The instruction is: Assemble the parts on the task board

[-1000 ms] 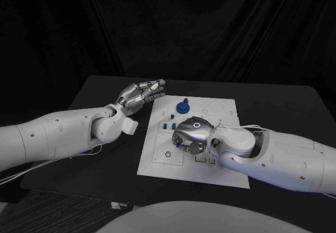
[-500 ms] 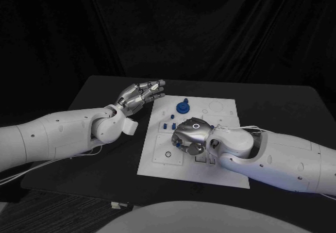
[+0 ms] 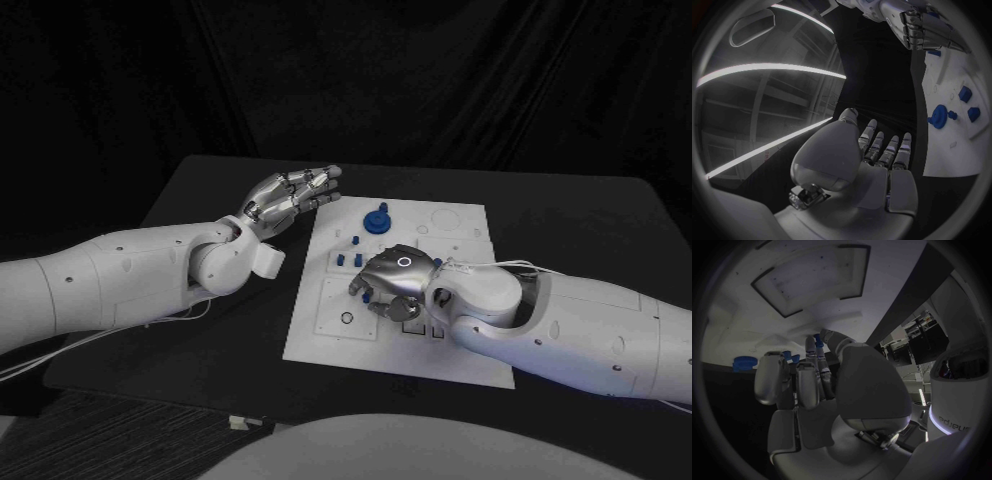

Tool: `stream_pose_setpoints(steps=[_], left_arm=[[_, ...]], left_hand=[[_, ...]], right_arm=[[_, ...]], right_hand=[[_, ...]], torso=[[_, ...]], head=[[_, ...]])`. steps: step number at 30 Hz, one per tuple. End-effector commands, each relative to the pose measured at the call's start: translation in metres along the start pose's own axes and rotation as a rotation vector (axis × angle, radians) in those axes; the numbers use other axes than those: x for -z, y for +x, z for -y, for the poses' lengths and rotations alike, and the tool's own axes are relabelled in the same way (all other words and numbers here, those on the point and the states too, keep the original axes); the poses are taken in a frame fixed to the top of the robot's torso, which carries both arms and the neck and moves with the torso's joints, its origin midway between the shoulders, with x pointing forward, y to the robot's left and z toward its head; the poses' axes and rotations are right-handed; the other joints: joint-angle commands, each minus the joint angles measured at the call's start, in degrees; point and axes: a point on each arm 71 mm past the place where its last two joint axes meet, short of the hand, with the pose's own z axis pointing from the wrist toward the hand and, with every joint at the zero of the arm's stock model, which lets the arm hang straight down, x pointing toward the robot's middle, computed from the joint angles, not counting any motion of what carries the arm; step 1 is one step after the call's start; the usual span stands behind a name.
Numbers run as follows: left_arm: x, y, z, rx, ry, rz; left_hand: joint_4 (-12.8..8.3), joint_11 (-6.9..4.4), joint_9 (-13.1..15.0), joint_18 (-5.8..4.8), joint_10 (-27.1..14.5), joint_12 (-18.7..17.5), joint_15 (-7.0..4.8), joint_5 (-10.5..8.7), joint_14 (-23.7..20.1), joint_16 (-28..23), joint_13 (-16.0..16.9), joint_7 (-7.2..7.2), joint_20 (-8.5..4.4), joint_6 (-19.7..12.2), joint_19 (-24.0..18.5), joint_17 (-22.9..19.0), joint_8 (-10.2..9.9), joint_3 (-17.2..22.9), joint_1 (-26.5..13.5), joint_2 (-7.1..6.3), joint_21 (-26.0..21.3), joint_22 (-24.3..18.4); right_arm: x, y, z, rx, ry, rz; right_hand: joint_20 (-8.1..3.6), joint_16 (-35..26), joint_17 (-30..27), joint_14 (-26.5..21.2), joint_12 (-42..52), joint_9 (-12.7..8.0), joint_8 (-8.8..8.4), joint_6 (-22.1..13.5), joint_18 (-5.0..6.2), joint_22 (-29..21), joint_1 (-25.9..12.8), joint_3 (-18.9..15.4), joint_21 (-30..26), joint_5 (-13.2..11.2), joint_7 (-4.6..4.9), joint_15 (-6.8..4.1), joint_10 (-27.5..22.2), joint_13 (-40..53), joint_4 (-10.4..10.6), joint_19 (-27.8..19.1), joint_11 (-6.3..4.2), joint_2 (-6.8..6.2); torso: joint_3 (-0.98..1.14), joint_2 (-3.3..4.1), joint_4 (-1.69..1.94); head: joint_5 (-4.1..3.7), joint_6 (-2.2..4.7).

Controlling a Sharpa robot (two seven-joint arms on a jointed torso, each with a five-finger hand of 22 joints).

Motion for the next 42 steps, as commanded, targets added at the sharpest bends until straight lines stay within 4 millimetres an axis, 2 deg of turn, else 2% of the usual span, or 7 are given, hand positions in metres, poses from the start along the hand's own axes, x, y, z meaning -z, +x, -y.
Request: stream_pose_setpoints(steps=[1,8,12,19,27,33,42], left_arm=[[0.0,0.001,0.003,0.015,0.047,-0.007],[0.001,0.0,0.003,0.015,0.045,-0.005],[0.002,-0.002,0.003,0.013,0.044,-0.002],[0.002,-0.002,0.003,0.012,0.043,-0.001],[0.002,-0.003,0.003,0.01,0.042,0.001],[0.001,-0.003,0.002,0.013,0.042,-0.002],[0.001,-0.001,-0.001,0.023,0.044,-0.012]], left_hand=[[-0.04,0.36,0.07,-0.52,-0.02,0.19,0.47,0.23,-0.04,0.36,0.08,0.82,-0.07,0.38,-0.31,0.04,0.36,0.33,0.33,0.02,-0.22,-0.03],[-0.09,0.42,0.06,-0.54,-0.02,0.23,0.55,0.31,0.0,0.46,0.09,0.85,-0.06,0.38,-0.2,0.05,0.38,0.47,0.47,0.06,-0.18,0.1],[-0.16,0.49,0.08,-0.55,0.06,0.4,0.57,0.44,0.01,0.51,0.12,0.9,-0.05,0.55,-0.21,0.06,0.43,0.58,0.61,0.05,-0.19,0.04],[-0.19,0.55,0.1,-0.56,0.16,0.59,0.57,0.53,0.01,0.55,0.15,0.95,-0.06,0.73,-0.17,0.06,0.48,0.64,0.68,0.02,-0.18,0.06],[-0.19,0.55,0.1,-0.56,0.16,0.59,0.57,0.53,0.01,0.55,0.15,0.95,-0.06,0.73,-0.17,0.06,0.48,0.64,0.68,0.02,-0.18,0.06],[-0.21,0.61,0.11,-0.57,0.24,0.69,0.55,0.61,0.02,0.59,0.16,0.99,-0.06,0.85,-0.15,0.06,0.53,0.7,0.74,0.0,-0.17,0.06],[-0.21,0.66,0.09,-0.57,0.21,0.57,0.51,0.69,-0.09,0.46,0.15,1.02,-0.06,0.68,-0.18,0.03,0.52,0.79,0.8,0.04,-0.19,-0.02]], right_arm=[[0.001,0.002,0.002,0.006,0.024,-0.012],[0.008,0.0,0.008,0.001,0.051,0.036],[0.014,-0.009,0.016,0.008,0.063,0.083],[0.028,-0.039,0.038,-0.028,0.11,0.148],[0.055,-0.067,0.074,-0.034,0.207,0.149],[0.072,-0.07,0.099,-0.024,0.293,0.101],[0.087,-0.05,0.114,-0.043,0.362,0.015]], right_hand=[[0.14,-0.32,0.33,2.2,-0.37,-0.44,-0.22,-1.16,0.41,9.72,-0.47,-0.54,0.11,-0.43,-0.74,0.36,-0.87,-0.14,0.08,-0.01,0.25,-0.03],[-0.05,-0.63,-0.17,2.52,-3.25,-3.32,-0.18,-7.52,0.45,9.62,-0.34,-7.75,-0.32,-3.85,-3.92,0.09,-8.68,-1.88,2.33,0.39,1.37,0.17],[-0.02,-0.78,-0.39,2.61,-3.03,-4.63,0.16,-8.53,0.45,9.6,0.45,-12.45,-0.62,-4.42,-4.09,0.11,-10.27,-2.66,4.82,0.56,1.5,0.9],[-0.15,-0.63,-0.31,2.96,-4.35,-5.54,1.78,-4.61,0.11,10.19,-2.52,-17.5,0.97,-5.09,-5.5,0.08,-13.8,-5.86,13.9,1.81,1.66,0.13],[-0.2,-0.85,-0.8,2.94,-4.92,-6.07,2.04,-2.91,0.2,10.08,-5.19,-20.56,0.57,-8.58,-5.32,0.0,-13.66,-7.63,14.34,1.87,1.56,-2.75],[-0.28,-1.0,-1.51,2.99,-3.75,-6.23,2.86,0.21,-0.12,10.55,-4.08,-18.54,2.15,-8.58,-5.38,-0.06,-9.77,-8.18,14.1,2.6,1.42,0.03],[-0.36,-1.17,-2.22,2.91,-4.09,-6.34,3.4,3.18,-0.19,10.66,-4.59,-18.7,2.64,-9.02,-4.5,-0.13,-7.53,-8.45,14.15,2.84,1.26,-0.18]], torso=[[0.01,0.01,0.02],[0.0,0.0,-0.01],[0.0,0.0,0.0],[0.01,-0.02,0.0],[0.0,0.01,0.01],[0.0,0.0,0.01],[0.0,0.06,0.02]], head=[[-0.06,-0.01],[0.32,-0.01],[0.35,-0.01],[0.19,-0.01],[0.08,-0.01],[-0.43,-0.01],[-0.78,-0.01]])
